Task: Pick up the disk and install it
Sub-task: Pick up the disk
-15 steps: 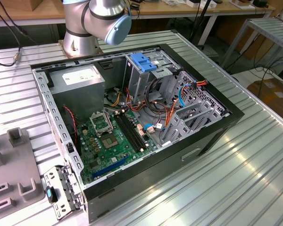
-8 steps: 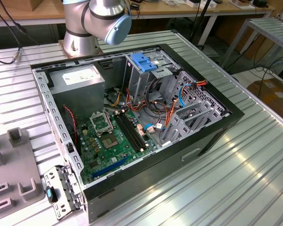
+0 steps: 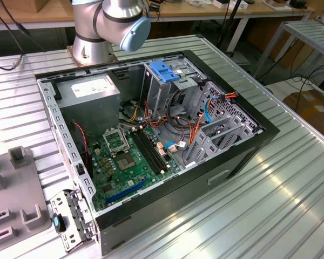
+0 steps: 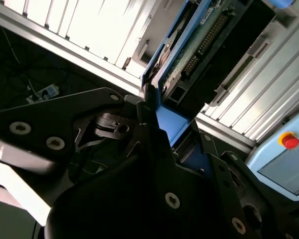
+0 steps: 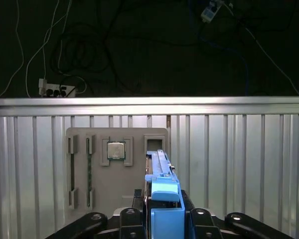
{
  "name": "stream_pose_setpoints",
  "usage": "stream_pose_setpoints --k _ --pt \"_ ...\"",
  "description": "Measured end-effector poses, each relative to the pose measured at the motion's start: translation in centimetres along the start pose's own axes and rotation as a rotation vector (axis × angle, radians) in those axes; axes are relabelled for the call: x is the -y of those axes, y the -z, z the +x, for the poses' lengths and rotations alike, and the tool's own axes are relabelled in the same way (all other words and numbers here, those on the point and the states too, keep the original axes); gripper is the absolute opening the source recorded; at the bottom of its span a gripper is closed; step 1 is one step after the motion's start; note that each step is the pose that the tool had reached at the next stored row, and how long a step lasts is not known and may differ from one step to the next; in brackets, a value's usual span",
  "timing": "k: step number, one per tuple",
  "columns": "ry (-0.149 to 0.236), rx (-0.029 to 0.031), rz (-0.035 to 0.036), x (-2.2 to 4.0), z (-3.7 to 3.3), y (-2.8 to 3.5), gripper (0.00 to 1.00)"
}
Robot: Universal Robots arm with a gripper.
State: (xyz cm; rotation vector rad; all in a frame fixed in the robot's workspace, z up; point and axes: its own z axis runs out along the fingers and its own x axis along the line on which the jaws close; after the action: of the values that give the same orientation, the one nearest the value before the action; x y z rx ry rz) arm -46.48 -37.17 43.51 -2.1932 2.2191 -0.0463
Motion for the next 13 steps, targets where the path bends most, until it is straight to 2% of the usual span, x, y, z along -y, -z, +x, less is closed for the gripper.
stream_pose_setpoints --k 6,8,13 --pt "0.0 0.0 0.0 0.05 0.01 1.34 0.37" --pt "0.0 0.0 -0.0001 0.09 0.01 2.38 0.37" --pt "0.0 0.0 0.0 0.13 0.02 3.55 0.37"
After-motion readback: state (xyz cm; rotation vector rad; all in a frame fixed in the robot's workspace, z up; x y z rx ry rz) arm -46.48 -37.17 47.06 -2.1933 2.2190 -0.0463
